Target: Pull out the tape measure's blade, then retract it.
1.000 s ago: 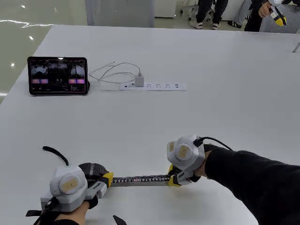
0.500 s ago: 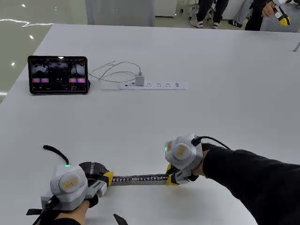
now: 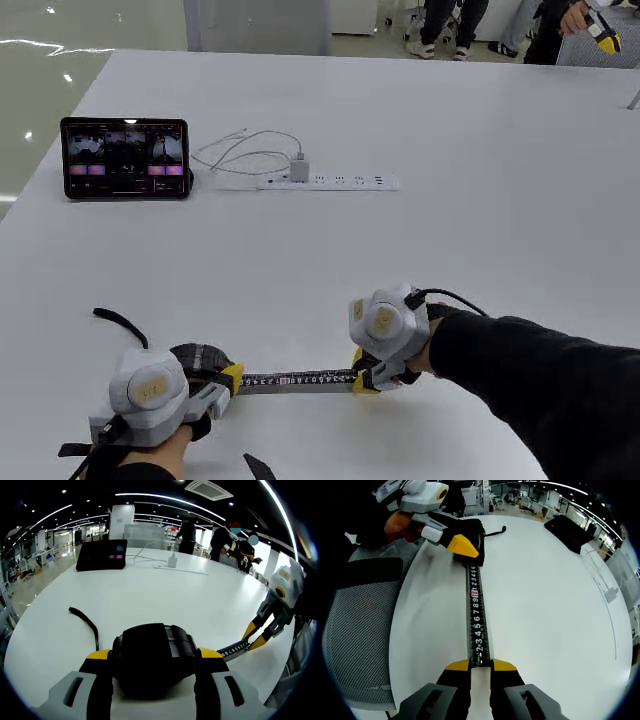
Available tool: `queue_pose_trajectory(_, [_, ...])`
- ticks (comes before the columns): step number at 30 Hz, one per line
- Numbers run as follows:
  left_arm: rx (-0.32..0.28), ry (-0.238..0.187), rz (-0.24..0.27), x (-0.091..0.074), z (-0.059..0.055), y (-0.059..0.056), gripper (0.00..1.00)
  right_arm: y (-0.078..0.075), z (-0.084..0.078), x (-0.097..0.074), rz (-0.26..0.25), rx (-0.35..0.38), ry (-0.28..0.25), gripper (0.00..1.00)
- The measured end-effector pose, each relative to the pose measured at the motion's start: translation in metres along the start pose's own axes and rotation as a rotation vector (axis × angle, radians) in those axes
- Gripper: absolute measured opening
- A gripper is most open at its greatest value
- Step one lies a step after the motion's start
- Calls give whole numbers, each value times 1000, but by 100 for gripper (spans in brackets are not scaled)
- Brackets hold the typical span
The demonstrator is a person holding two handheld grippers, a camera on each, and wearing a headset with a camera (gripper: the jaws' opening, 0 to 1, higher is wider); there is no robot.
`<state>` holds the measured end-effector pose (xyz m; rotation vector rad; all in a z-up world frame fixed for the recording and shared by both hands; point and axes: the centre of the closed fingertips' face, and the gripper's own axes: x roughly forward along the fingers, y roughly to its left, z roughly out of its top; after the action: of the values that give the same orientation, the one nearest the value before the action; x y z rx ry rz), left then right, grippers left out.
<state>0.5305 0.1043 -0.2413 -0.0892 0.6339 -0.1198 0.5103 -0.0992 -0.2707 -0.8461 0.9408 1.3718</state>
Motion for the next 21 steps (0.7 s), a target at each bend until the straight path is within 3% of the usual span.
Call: queue_pose_trajectory(21, [-2,0,0,0,0,0,61,0,6,3,3,2,-2,10])
